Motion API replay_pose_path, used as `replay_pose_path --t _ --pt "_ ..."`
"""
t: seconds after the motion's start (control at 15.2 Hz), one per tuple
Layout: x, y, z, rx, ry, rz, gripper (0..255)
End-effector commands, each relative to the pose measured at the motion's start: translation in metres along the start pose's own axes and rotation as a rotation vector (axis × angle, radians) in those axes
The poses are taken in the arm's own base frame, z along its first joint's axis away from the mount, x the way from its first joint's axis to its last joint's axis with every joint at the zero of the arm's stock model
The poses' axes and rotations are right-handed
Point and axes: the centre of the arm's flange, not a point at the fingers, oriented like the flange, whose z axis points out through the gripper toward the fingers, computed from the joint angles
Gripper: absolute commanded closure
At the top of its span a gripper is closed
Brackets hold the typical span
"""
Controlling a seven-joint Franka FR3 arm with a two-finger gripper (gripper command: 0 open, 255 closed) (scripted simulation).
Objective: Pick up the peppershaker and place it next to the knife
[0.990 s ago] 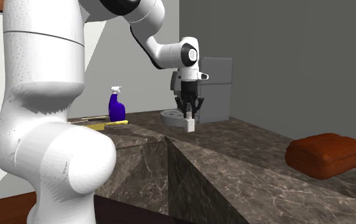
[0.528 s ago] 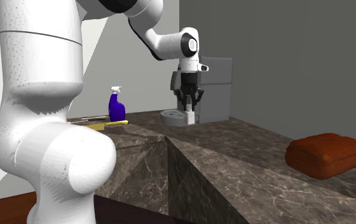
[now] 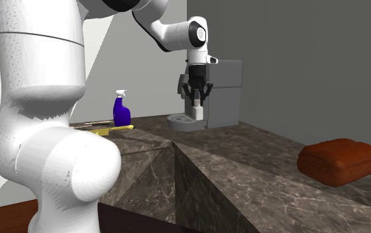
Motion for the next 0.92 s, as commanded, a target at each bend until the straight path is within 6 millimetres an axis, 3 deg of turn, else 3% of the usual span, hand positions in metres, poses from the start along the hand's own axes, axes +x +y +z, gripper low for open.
replay_pose_path --t 0.0,0.2,0.86 --pt "0.0 0.0 -0.01 0.0 -0.001 0.0 255" --pt "0.0 0.0 -0.022 0.0 -0.001 0.0 255" --pt "-0.024 -0.13 -0.025 0.0 -0.001 0.0 255"
